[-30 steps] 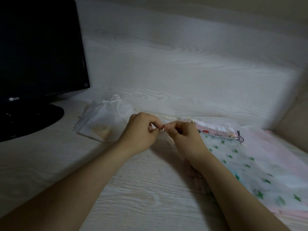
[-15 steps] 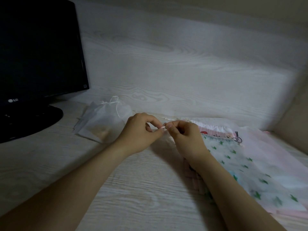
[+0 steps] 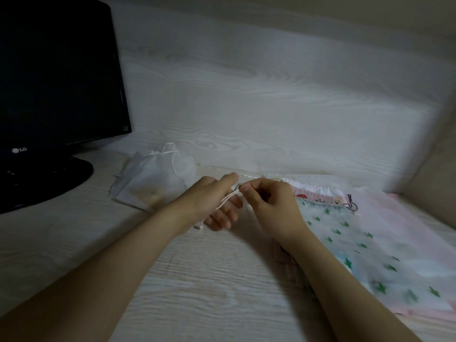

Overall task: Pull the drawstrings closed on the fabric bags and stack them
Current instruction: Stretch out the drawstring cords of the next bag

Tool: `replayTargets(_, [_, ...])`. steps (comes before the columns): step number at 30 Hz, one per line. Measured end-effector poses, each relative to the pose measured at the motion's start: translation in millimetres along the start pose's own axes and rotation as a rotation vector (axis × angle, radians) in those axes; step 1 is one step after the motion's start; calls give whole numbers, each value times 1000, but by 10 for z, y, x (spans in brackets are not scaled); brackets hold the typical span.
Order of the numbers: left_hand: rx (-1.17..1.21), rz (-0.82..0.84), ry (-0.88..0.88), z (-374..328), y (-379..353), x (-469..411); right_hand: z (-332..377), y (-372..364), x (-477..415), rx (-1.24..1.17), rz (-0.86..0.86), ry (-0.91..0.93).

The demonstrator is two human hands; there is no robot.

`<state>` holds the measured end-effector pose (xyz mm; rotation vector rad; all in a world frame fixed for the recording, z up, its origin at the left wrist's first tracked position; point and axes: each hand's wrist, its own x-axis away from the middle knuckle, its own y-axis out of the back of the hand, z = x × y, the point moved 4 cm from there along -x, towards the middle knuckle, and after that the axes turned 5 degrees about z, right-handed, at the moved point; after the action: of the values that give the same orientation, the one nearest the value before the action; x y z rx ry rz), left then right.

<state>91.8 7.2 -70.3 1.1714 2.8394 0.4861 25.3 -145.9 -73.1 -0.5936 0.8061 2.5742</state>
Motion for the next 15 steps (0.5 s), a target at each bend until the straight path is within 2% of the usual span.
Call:
replayTargets(4, [36, 72, -28, 72, 14, -52, 35, -8, 12, -9, 49, -11])
replayTargets(6, [-40, 52, -27, 95, 72, -73, 36, -8, 22, 13, 36, -18])
replayTargets(11, [-80, 8, 74, 122, 101, -77, 60, -7, 34, 364, -46, 114])
replayTargets(15, [-191, -33, 6, 115, 193, -37, -68, -2, -18, 521, -81, 121])
